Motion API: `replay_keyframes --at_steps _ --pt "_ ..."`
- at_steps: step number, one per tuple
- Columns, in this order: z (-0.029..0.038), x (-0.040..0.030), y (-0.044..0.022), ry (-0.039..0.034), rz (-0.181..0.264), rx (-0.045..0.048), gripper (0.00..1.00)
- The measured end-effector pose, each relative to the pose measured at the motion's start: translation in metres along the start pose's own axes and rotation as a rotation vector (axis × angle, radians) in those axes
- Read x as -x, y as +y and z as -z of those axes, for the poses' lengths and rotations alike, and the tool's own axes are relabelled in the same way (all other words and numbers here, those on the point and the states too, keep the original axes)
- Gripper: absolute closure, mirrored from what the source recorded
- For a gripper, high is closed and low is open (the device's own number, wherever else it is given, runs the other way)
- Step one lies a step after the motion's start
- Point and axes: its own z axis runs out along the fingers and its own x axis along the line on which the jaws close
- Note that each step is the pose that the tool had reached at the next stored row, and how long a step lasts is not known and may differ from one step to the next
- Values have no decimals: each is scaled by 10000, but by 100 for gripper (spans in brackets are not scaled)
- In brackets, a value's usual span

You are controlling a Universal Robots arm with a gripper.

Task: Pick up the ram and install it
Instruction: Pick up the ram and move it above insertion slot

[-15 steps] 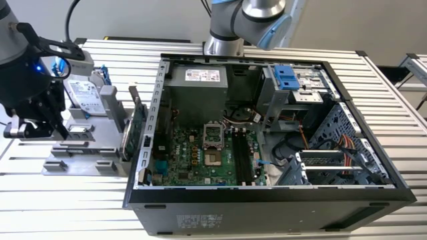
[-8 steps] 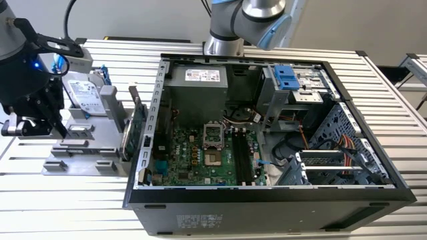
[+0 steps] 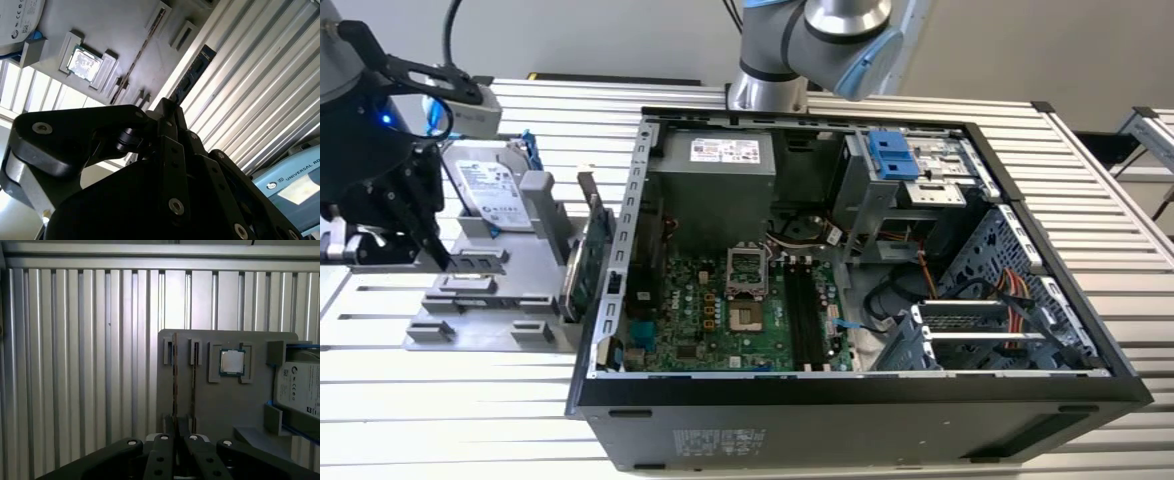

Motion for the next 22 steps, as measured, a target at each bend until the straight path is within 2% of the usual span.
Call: replay_keyframes --at_steps 22 --pt "196 1 2 0 0 0 100"
